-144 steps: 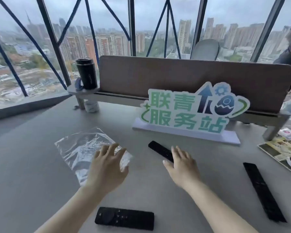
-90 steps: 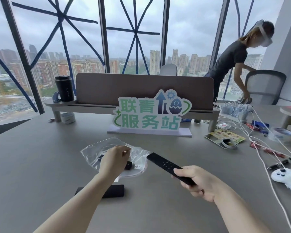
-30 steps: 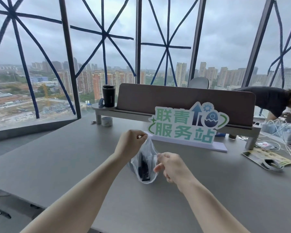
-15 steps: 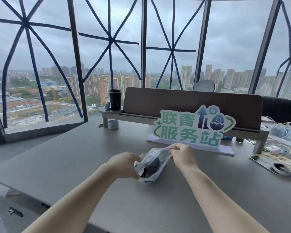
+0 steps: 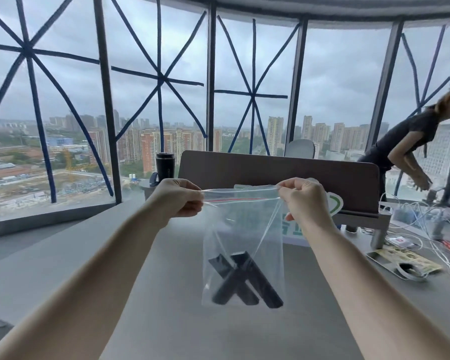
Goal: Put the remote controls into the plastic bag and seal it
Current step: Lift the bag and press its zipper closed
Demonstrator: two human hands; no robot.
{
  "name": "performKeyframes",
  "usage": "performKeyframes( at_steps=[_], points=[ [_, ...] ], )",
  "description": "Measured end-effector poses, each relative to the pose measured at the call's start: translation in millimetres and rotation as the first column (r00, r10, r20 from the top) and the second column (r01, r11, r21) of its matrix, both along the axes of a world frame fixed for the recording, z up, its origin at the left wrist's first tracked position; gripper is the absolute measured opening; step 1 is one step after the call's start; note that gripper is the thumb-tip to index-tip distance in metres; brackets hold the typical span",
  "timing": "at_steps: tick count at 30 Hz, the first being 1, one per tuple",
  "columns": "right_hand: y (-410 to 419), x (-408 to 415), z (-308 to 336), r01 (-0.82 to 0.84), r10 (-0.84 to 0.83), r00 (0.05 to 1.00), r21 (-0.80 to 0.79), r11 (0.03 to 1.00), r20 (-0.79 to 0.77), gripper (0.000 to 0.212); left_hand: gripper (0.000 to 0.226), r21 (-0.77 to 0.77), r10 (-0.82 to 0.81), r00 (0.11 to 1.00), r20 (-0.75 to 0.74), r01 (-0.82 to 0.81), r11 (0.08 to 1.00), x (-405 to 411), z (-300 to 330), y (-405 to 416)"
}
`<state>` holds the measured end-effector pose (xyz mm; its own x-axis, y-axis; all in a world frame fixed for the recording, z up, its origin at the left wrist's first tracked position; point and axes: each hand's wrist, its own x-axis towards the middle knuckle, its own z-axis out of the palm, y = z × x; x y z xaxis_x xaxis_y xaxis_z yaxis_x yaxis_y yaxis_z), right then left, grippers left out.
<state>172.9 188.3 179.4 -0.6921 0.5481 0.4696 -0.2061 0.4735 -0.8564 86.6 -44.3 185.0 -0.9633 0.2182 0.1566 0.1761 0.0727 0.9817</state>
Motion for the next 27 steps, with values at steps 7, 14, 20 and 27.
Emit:
performKeyframes(
  at_steps=[7, 14, 20, 27],
  points=[
    [24, 17, -1, 0.077, -0.074, 0.988, -0.014, 0.997, 0.133, 0.029, 0.014, 0.0, -0.257, 0.963, 0.08, 0.258, 0.966, 5, -22, 15],
    [44, 35, -9, 0.166, -0.206, 0.943, 0.166, 0.972, 0.263, 0.033, 0.014, -0.196, -0.207, 0.977, -0.043, 0.195, 0.961, 12, -49, 38],
    [33, 36, -10, -0.006, -0.143, 0.972, 0.623, 0.782, 0.189, 0.024, 0.008, -0.248, -0.145, 0.962, -0.23, 0.086, 0.965, 22, -45, 72],
    [17, 19, -5, -0.179, 0.001, 0.959, 0.601, 0.779, 0.284, 0.017, 0.007, -0.288, -0.153, 0.908, -0.39, 0.038, 0.957, 32, -28, 92]
  ],
)
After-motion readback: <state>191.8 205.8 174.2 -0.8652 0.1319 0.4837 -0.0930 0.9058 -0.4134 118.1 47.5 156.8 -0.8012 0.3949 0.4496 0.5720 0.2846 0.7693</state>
